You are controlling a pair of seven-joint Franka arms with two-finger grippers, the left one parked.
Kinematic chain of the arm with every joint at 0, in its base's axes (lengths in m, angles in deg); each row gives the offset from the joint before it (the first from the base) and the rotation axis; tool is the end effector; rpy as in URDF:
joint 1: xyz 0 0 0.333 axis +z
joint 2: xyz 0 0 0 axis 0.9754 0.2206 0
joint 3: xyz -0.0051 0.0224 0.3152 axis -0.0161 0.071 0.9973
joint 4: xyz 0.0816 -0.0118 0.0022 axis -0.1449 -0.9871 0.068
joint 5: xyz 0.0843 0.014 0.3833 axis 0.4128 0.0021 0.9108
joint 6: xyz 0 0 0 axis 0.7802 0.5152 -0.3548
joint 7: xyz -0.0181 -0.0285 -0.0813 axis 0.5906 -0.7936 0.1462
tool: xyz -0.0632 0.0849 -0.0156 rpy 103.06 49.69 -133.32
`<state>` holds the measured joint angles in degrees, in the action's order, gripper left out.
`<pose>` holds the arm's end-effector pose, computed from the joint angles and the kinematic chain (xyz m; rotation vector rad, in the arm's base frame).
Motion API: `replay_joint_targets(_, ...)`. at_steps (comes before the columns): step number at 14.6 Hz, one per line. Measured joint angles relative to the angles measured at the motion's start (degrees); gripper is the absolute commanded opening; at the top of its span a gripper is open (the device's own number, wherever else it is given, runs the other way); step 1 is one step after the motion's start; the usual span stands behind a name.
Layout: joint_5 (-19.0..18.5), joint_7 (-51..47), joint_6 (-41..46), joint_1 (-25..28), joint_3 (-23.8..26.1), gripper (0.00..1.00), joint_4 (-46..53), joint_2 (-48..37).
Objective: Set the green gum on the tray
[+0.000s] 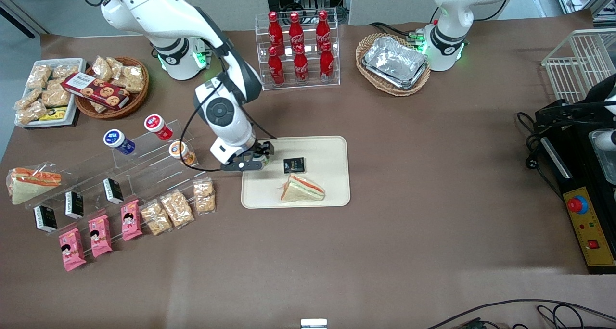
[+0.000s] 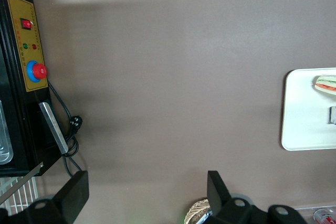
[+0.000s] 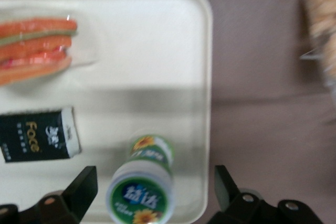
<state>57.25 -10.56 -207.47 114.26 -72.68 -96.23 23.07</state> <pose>0.4789 0.3150 0.2520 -3.0969 0.0373 0.0759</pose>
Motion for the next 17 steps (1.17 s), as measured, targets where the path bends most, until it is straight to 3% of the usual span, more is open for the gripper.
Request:
replay_joint_targets(9,-0.01,23.11,25.1,-21.69,-0.87,0.99,6.87,-12.51)
replay_joint_targets(13,-0.05,35.95,36.18,-32.4,-1.17,0.99,14.22,-15.18)
replay_joint_targets(17,-3.86,39.4,48.69,-34.92,-3.17,1.0,26.91,-14.67)
